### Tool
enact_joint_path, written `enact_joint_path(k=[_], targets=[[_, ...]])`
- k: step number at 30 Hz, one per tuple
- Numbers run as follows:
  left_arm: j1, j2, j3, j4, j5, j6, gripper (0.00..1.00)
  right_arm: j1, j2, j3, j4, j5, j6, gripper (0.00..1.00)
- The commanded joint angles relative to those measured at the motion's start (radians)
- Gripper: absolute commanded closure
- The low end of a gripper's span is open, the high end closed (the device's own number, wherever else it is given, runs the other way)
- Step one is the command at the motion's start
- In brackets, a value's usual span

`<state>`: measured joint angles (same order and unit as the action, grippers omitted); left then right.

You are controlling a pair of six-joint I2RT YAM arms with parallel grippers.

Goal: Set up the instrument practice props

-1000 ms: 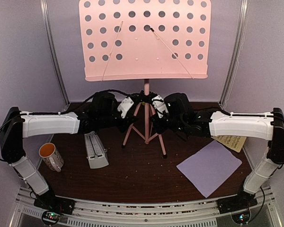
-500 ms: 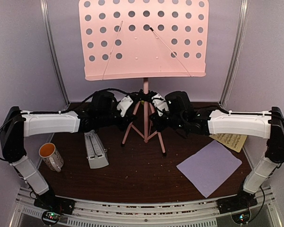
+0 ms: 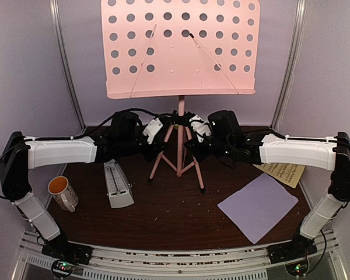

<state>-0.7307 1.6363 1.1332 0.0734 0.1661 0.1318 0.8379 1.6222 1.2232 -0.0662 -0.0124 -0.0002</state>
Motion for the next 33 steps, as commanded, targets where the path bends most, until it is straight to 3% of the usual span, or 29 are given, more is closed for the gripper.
enact_joint_path(k=[1, 13, 33], targets=[[0.113, -0.032, -0.01, -0.148, -0.108, -0.002, 1.0, -0.107, -0.074, 0.01, -0.192, 0.125, 0.041, 1.0], [0.132, -0.006, 0.0, -0.178, -0.05, -0.049, 1.0, -0.131, -0.037, 0.144, -0.333, 0.072, 0.045, 1.0], [0.149, -0.077, -0.12, -0.188, -0.062, -0.033, 1.0, -0.152, -0.161, -0.045, -0.375, 0.075, 0.058, 1.0]])
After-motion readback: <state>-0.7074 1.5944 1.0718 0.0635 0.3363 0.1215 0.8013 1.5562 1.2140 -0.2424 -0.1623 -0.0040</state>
